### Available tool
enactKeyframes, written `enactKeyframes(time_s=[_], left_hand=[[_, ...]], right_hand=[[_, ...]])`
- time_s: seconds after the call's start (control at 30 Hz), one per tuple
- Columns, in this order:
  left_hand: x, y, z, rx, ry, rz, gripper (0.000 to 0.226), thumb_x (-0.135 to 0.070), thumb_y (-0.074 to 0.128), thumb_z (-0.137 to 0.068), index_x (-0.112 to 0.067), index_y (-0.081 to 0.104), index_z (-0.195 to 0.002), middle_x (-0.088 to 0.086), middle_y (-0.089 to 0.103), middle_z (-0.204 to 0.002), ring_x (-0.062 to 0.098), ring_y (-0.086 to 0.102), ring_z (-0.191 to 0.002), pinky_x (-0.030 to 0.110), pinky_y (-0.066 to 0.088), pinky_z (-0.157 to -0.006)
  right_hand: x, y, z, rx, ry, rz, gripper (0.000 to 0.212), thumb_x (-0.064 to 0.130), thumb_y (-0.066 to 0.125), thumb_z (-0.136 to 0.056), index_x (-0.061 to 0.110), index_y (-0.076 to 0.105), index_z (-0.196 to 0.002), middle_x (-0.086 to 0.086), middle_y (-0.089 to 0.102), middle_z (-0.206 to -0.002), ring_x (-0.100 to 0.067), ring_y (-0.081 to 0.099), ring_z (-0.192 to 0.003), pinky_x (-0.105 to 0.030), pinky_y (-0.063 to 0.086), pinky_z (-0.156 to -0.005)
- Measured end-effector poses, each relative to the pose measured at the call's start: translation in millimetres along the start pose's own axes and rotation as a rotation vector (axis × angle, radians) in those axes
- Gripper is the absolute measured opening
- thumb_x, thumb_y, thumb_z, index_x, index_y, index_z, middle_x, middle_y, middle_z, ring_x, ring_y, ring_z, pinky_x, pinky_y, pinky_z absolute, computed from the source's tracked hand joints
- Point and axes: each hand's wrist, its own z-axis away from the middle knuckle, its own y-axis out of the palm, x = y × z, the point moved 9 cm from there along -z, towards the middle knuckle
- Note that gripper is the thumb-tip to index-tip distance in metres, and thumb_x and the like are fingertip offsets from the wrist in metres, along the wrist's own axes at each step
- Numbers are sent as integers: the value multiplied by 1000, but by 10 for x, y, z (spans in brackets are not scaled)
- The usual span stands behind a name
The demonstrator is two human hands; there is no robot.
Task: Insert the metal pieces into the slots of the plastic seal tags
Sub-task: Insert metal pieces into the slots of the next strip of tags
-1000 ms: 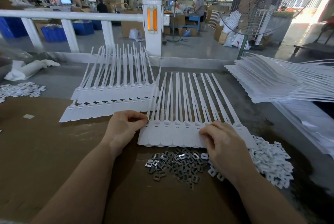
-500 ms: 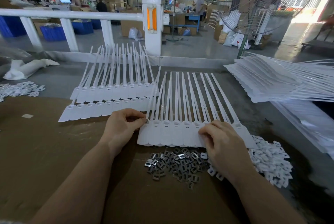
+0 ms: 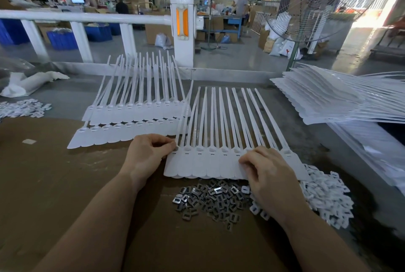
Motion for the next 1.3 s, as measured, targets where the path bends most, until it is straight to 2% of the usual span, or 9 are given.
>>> enactKeyframes(time_s=[0.13,0.27,0.5,0.67,0.83,0.97,1.1,1.3], left_hand=[[0,-9,8,0,-10,-8,3,-20,73,-81,-22,73,-83,-8,69,-81,16,61,-78,22,48,-56],[-22,-27,16,-27,0,-14,4,-18,75,-77,-21,73,-79,-7,69,-83,5,59,-84,20,42,-65],[0,-44,29,-66,-29,45,5,-20,72,-81,-21,74,-76,-3,70,-78,10,59,-78,22,43,-61],[-12,-27,21,-61,-14,-17,3,-22,72,-81,-21,74,-79,-8,68,-84,5,58,-84,22,43,-64],[-43,-53,38,-98,-3,-89,2,-25,73,-81,-23,73,-80,-10,68,-81,6,58,-70,18,42,-53],[-58,-58,56,-109,-1,-108,2,-24,72,-81,-22,73,-81,-10,67,-79,8,57,-68,19,43,-47],[-43,-73,53,-107,-29,-39,7,-22,69,-84,-22,71,-77,-6,68,-80,6,60,-71,20,42,-57],[-43,-61,52,-73,-40,18,17,-9,65,-85,-22,73,-79,-7,67,-87,7,60,-79,19,43,-64]], right_hand=[[-6,4,2,2,6,1,9,0,66,-80,10,66,-79,0,63,-80,-19,55,-79,-24,40,-71],[10,-9,6,-1,3,2,9,-1,66,-79,9,66,-79,-1,63,-80,-19,56,-79,-23,40,-72],[16,-8,6,16,10,9,7,1,64,-81,8,67,-81,-1,63,-82,-19,56,-81,-24,41,-74],[11,-2,6,22,11,10,7,2,64,-82,8,67,-82,-1,64,-84,-19,56,-83,-25,43,-74],[14,-8,4,8,8,4,8,1,65,-81,8,66,-80,-1,63,-82,-19,56,-80,-25,42,-73],[7,-3,5,10,12,7,8,1,65,-81,9,67,-81,-1,63,-83,-18,56,-81,-24,42,-73],[15,-5,6,13,6,-5,8,1,65,-81,9,66,-81,-1,63,-83,-18,56,-82,-26,44,-74],[12,-19,10,15,12,-9,8,1,65,-81,9,66,-80,0,63,-82,-17,55,-81,-24,42,-73]])
